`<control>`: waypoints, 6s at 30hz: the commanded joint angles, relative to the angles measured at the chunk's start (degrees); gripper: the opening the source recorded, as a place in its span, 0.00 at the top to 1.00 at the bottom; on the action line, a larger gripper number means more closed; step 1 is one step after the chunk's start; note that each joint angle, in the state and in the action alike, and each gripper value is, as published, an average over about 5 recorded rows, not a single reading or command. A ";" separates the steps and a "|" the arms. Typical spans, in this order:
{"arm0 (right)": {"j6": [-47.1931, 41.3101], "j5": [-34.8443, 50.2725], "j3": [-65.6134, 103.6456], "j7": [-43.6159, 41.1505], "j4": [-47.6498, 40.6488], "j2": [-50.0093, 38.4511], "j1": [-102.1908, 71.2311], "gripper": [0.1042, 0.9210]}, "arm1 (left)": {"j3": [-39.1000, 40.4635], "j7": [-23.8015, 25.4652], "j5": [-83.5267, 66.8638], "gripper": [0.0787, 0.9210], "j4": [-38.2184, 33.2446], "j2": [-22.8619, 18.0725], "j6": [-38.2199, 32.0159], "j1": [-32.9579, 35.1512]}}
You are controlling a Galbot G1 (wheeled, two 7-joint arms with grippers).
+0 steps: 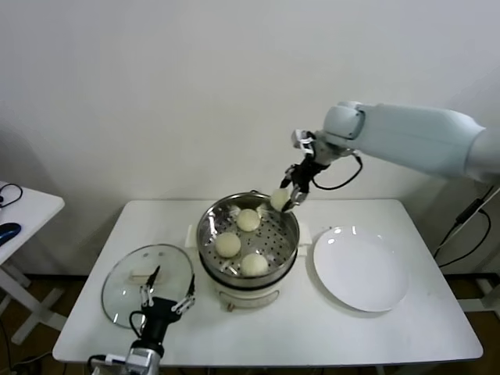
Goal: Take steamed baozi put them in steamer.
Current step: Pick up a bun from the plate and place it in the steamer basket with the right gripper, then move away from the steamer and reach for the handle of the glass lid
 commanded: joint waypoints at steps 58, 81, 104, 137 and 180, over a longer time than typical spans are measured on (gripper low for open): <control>0.60 -4.71 0.36 0.66 -1.21 3.15 -6.93 0.12 | -1.52 -0.10 -0.82 0.12 1.18 1.04 -0.45 0.02; 8.77 -19.24 48.47 25.32 26.53 -35.60 -39.55 0.12 | -3.81 0.45 4.63 0.12 2.84 1.56 -2.55 -0.84; 27.91 -36.79 135.21 40.40 33.46 -12.51 -117.64 0.12 | -3.15 -6.95 33.64 0.12 3.11 0.03 2.81 -1.70; 26.86 -31.85 141.20 41.14 36.77 -3.35 -128.38 0.12 | -9.41 -11.52 77.28 0.12 25.96 2.84 1.12 -16.85; 28.09 -33.95 141.33 36.62 32.68 -0.77 -127.64 0.12 | -9.02 -11.75 73.36 0.22 32.53 3.32 0.83 -23.23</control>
